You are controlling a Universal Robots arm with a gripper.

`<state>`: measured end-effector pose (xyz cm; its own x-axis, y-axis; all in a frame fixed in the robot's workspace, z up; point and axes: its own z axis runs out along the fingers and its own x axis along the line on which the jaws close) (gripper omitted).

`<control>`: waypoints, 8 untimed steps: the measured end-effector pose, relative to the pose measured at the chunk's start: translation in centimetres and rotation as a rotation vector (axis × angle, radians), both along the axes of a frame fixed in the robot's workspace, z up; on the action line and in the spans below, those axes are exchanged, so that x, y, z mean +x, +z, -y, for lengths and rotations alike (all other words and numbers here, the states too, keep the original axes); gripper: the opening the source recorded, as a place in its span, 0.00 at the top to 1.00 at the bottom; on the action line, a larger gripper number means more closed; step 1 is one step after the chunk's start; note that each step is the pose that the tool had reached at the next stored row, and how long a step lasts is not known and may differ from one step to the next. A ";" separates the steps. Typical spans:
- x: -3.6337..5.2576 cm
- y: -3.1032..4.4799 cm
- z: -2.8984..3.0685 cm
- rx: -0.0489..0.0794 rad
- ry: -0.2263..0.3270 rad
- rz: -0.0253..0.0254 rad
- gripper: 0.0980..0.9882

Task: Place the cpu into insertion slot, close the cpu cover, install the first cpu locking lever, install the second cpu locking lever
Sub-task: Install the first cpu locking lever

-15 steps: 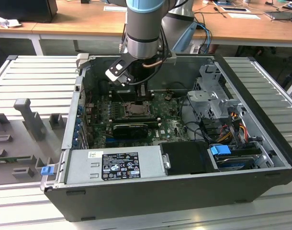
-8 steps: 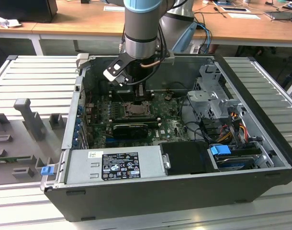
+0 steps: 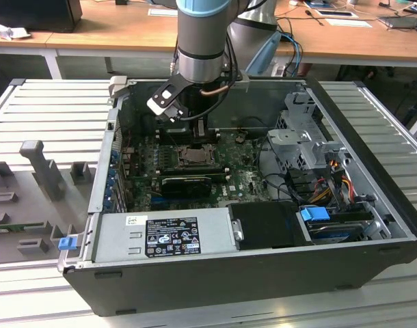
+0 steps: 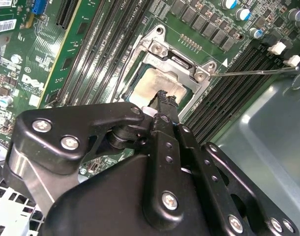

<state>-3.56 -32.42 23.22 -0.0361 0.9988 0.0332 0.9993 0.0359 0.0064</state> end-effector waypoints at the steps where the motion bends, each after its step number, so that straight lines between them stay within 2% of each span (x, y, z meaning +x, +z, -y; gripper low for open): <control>1: 0.00 0.07 0.00 0.000 0.000 0.0000 0.99; 8: 0.00 0.16 0.00 0.000 0.000 0.0000 0.99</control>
